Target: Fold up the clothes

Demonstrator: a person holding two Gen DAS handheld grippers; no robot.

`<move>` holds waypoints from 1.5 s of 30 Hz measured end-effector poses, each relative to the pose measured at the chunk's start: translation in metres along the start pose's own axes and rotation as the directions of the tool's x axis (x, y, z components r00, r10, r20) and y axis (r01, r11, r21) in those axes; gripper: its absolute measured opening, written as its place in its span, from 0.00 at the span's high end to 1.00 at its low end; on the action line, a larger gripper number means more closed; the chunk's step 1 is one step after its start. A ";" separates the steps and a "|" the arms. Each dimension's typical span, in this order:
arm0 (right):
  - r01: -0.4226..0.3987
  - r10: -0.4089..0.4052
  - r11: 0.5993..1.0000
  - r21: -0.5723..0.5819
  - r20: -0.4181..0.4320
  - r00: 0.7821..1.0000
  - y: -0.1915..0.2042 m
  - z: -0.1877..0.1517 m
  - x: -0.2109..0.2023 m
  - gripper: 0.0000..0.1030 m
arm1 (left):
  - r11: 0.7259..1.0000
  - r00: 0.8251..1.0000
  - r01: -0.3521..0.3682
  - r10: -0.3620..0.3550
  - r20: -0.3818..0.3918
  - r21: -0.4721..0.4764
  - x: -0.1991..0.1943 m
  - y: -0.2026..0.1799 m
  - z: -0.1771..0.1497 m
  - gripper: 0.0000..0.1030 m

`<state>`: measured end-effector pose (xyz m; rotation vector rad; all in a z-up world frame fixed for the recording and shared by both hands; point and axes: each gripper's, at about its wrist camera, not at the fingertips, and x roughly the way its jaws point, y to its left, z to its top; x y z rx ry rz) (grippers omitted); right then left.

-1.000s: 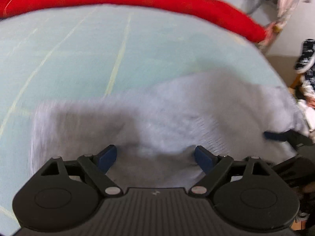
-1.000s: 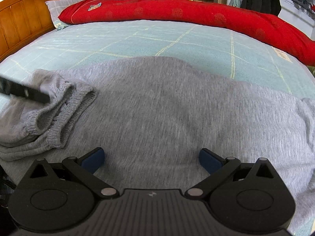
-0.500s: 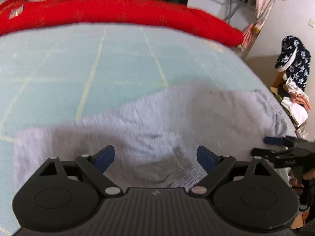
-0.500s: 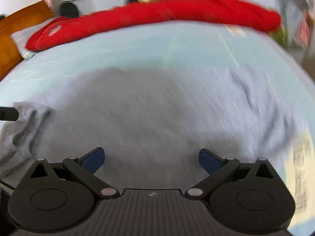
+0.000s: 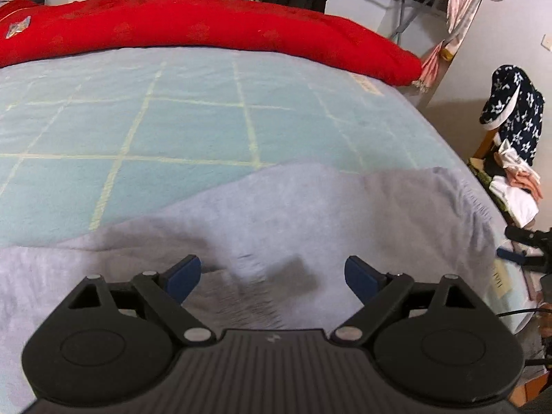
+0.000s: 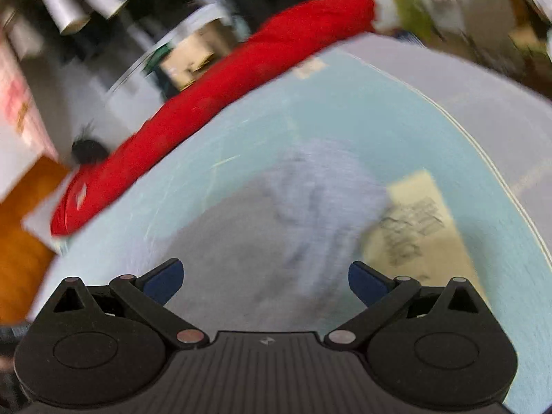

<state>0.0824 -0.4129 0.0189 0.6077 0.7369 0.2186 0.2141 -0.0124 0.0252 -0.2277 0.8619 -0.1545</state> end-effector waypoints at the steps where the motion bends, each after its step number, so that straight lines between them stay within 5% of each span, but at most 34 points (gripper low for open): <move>1: -0.012 0.013 0.998 0.054 -0.008 1.000 -0.013 0.002 0.002 0.00 | 1.000 1.000 0.004 -0.004 -0.001 0.005 0.001 -0.005 0.001 0.12; 7: -0.169 0.202 0.928 0.333 -0.067 0.977 -0.067 0.008 0.041 0.00 | 1.000 1.000 -0.011 0.011 -0.024 0.028 0.006 -0.026 0.007 0.12; 12: -0.268 0.306 0.878 0.396 -0.037 0.951 -0.087 0.027 0.071 0.00 | 0.999 0.999 -0.023 0.024 -0.031 0.024 0.006 -0.030 0.006 0.12; 17: -0.275 0.321 0.876 0.397 -0.053 0.945 -0.089 0.041 0.091 0.00 | 0.999 0.998 -0.041 0.041 -0.046 -0.004 0.005 -0.032 -0.002 0.12; 25: -0.307 0.338 0.896 0.322 -0.046 0.940 -0.077 0.009 0.077 0.00 | 0.995 0.998 -0.063 0.062 -0.014 -0.074 -0.003 -0.018 -0.006 0.12; 30: -0.336 0.366 0.891 0.305 -0.045 0.929 -0.079 0.042 0.109 0.00 | 0.995 0.998 -0.054 0.052 -0.025 -0.089 0.001 -0.017 -0.012 0.12; 34: -0.377 0.395 0.891 0.252 -0.024 0.918 -0.082 0.035 0.102 0.01 | 0.992 0.998 -0.065 0.062 -0.032 -0.105 0.002 -0.018 -0.015 0.12; 37: -0.355 0.360 0.924 0.145 -0.014 0.933 -0.074 0.022 0.095 0.06 | 0.990 0.996 -0.081 0.078 -0.031 -0.119 0.001 -0.016 -0.013 0.12; 41: -0.366 0.374 0.916 0.166 -0.016 0.927 -0.078 0.035 0.106 0.06 | 0.992 0.997 -0.079 0.077 -0.031 -0.099 0.002 -0.019 -0.009 0.12; 44: -0.330 0.334 0.933 0.142 -0.005 0.942 -0.087 0.030 0.102 0.32 | 0.993 0.996 -0.077 0.073 -0.043 -0.090 0.007 -0.023 -0.007 0.12; 45: -0.320 0.324 0.932 0.173 0.007 0.946 -0.095 0.028 0.102 0.51 | 0.994 0.997 -0.074 0.070 -0.044 -0.086 0.008 -0.024 -0.006 0.12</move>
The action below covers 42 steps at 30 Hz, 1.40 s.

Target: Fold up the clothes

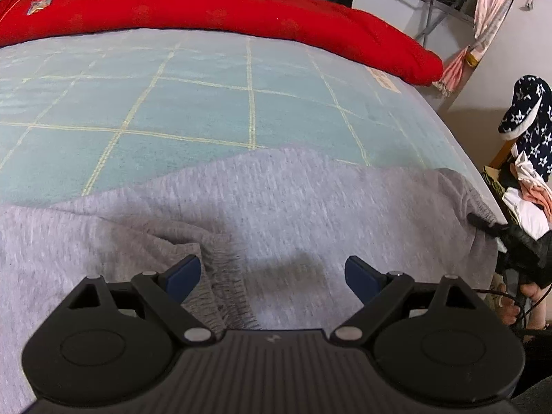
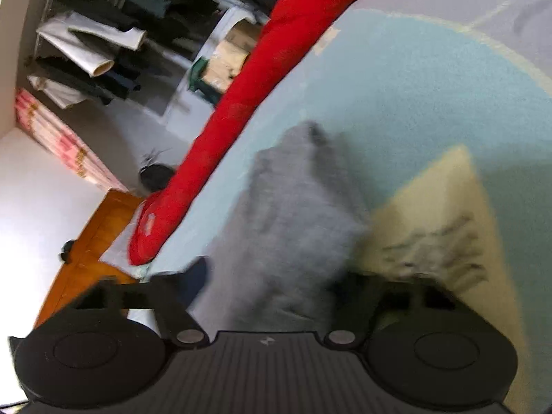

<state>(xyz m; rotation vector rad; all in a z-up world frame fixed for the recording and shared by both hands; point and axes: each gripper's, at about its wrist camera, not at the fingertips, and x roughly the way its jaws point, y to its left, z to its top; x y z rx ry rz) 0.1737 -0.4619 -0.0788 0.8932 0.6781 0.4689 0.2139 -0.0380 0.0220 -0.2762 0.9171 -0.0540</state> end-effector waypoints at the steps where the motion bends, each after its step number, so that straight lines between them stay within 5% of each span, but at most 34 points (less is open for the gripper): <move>1: 0.009 -0.009 0.999 0.032 0.014 1.000 -0.008 -0.001 -0.003 0.70 | 1.000 1.000 0.003 -0.003 -0.001 0.004 0.001 -0.001 0.001 0.12; 3: -0.027 0.027 0.994 0.109 0.006 1.000 -0.022 0.004 -0.005 0.71 | 1.000 1.000 0.014 -0.014 0.005 0.015 -0.001 -0.005 0.002 0.12; 6: 0.039 -0.038 0.997 0.067 -0.016 0.999 -0.011 0.008 0.000 0.71 | 1.000 1.000 0.022 -0.022 0.014 0.013 -0.005 -0.004 0.000 0.12; 13: 0.032 -0.031 0.993 0.115 -0.013 0.999 -0.008 0.016 0.005 0.63 | 0.999 0.999 0.002 0.000 0.039 -0.050 -0.017 0.011 -0.008 0.12; 18: 0.024 -0.022 0.994 0.104 -0.020 1.000 -0.014 0.010 0.000 0.70 | 0.997 0.998 0.022 -0.018 0.054 -0.075 -0.022 0.020 -0.014 0.12; 24: 0.112 -0.111 0.989 0.093 -0.017 0.994 0.002 0.008 0.008 0.72 | 0.995 0.994 0.052 -0.043 0.100 -0.086 -0.032 0.032 -0.019 0.12; 33: 0.222 -0.222 0.975 0.007 0.047 0.974 0.051 -0.003 0.001 0.72 | 0.996 0.989 0.047 -0.034 0.147 -0.082 -0.062 0.072 -0.029 0.12; 42: 0.278 -0.267 0.952 -0.130 0.096 0.959 0.129 -0.014 -0.002 0.72 | 0.994 0.989 0.103 -0.101 0.109 -0.020 -0.075 0.109 -0.041 0.12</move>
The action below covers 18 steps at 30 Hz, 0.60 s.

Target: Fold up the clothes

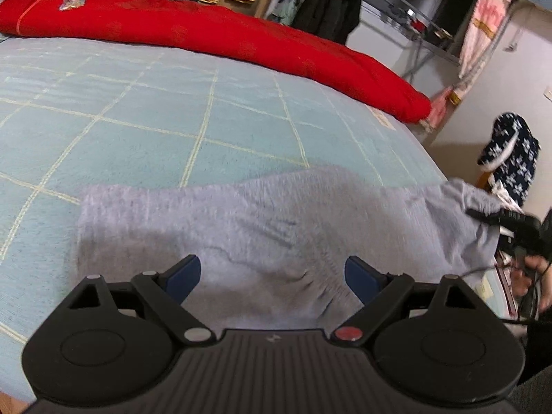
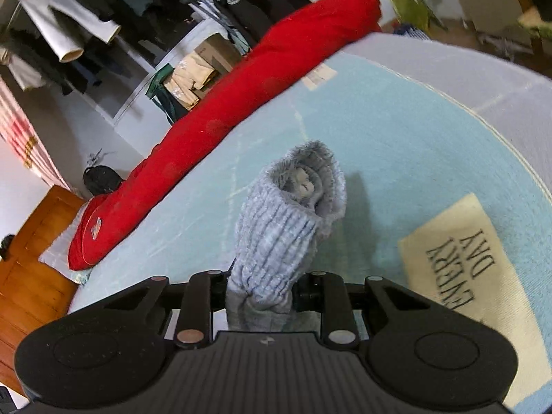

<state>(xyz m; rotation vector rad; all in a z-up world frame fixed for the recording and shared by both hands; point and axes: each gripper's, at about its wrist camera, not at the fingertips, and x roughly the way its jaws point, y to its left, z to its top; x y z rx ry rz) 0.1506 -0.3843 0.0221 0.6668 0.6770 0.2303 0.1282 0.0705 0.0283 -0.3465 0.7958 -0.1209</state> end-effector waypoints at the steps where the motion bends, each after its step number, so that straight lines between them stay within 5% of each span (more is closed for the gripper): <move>1: -0.002 0.002 1.000 -0.013 0.003 1.000 0.009 -0.002 -0.002 0.72 | 1.000 1.000 0.007 -0.006 -0.010 0.012 -0.001 0.003 -0.001 0.12; 18: -0.001 -0.001 0.957 -0.289 -0.008 1.000 0.155 -0.047 -0.003 0.72 | 0.981 0.989 0.102 -0.081 -0.126 0.167 -0.025 0.047 -0.023 0.12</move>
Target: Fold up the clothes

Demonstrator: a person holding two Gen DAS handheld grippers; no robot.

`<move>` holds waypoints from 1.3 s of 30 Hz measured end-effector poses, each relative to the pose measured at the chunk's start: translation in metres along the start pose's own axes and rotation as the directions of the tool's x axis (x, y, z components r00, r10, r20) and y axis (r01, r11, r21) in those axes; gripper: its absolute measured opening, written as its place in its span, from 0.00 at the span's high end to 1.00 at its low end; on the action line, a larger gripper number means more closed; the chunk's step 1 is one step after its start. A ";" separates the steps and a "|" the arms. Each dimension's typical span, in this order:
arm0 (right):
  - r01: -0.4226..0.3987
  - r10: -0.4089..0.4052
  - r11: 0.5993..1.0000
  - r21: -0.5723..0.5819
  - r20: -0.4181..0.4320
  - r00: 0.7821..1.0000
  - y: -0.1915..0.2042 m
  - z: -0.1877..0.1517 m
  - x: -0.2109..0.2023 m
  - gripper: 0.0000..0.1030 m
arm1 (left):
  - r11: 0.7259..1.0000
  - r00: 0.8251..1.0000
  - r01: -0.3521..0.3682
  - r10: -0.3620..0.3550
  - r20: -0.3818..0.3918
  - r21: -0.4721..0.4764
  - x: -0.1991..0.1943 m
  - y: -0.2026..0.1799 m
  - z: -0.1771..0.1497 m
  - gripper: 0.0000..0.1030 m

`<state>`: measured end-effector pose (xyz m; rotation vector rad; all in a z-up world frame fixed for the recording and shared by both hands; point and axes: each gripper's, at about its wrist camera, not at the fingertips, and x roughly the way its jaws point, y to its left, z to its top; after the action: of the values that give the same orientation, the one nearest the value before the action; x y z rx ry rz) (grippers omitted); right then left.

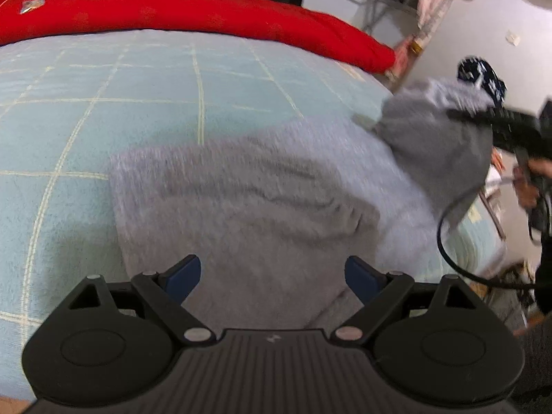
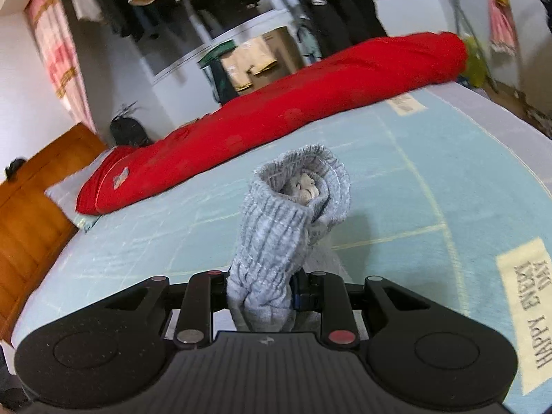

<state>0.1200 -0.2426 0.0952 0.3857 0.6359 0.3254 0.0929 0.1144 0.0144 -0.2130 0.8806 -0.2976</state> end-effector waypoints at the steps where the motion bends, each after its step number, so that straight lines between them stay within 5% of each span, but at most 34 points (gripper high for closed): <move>1: -0.005 0.005 1.000 -0.015 -0.003 1.000 0.009 -0.001 0.002 0.72 | 1.000 1.000 0.000 0.000 -0.007 0.018 -0.002 0.001 -0.001 0.12; 12: -0.091 0.087 0.988 -0.127 -0.038 0.995 0.104 -0.010 0.017 0.72 | 0.998 0.999 0.023 -0.022 -0.026 0.057 -0.027 0.033 -0.007 0.12; 24: -0.146 0.130 0.927 -0.346 -0.069 0.989 0.183 -0.029 0.027 0.72 | 0.999 0.999 -0.038 0.039 0.025 -0.026 -0.055 0.063 -0.014 0.12; 33: -0.250 0.190 0.810 -0.531 -0.165 0.968 0.242 -0.051 0.035 0.72 | 0.991 0.995 -0.077 0.083 0.054 -0.108 -0.069 0.082 -0.025 0.12; 39: -0.239 0.114 0.669 -0.704 -0.221 0.969 0.276 -0.096 0.051 0.72 | 0.984 0.992 -0.092 0.104 0.070 -0.154 -0.073 0.090 -0.031 0.12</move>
<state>0.0499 0.0445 0.1201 -0.3656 0.5724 0.7740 0.0400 0.2223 0.0209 -0.3184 0.8343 -0.1301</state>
